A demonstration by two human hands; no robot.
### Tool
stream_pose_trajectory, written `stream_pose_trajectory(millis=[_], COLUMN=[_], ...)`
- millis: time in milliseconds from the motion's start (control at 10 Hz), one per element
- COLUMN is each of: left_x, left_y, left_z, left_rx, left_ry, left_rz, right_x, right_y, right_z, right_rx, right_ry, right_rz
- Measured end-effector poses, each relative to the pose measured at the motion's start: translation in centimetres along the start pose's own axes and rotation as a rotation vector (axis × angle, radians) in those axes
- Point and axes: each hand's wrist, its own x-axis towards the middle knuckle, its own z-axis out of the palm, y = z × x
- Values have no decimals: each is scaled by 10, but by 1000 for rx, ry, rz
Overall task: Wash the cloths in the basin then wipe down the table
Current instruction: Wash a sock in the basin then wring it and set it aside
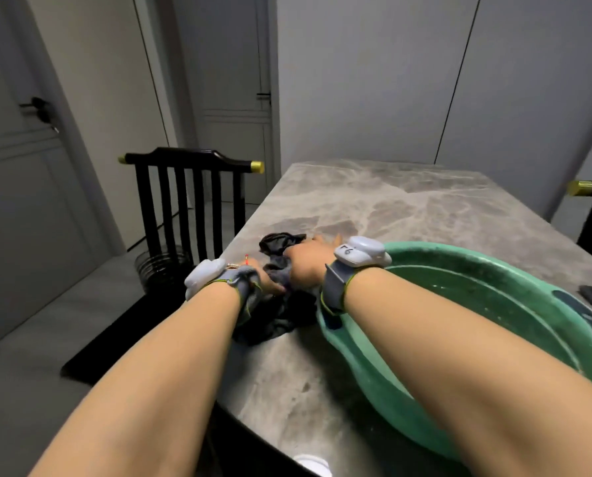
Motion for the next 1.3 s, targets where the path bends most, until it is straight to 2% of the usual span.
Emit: stream_pose_trajectory(millis=[100,200,300,400,500,600,700,800,900,1000,1100,1200,1300], left_x=[-16,-18,-15,-15,-12,-10,-12,-12,-19,-26,-26,-27,-37], left_y=[-5,-5,-3,5,14,19,14,18,37,57,73,96,125], left_z=[20,10,0,-13,-26,-44,-61,-64,-60,-59,-67,-76,-73], left_rx=[-84,-256,-494,-712,-879,-1032,-980,-814,-642,-672,-793,-1102,-1121], left_ry=[2,52,150,167,248,408,518,457,298,179,211,195,101], left_rz=[29,40,-35,-66,-42,-56,-149,-187,-13,134,134,153,204], right_x=[7,11,14,16,20,27,24,18,15,11,5,-4,-31], right_y=[-11,-15,-12,-8,3,20,28,32,33,33,53,98,156], right_z=[18,26,24,21,16,8,-4,-18,-38,-55,-74,-84,-71], right_rx=[20,37,61,104,343,733,1142,1494,1611,1719,1950,1882,1216], right_ry=[-48,-76,-50,-60,79,279,413,433,452,504,597,800,675], right_rz=[11,26,59,50,79,188,252,238,173,135,107,247,498])
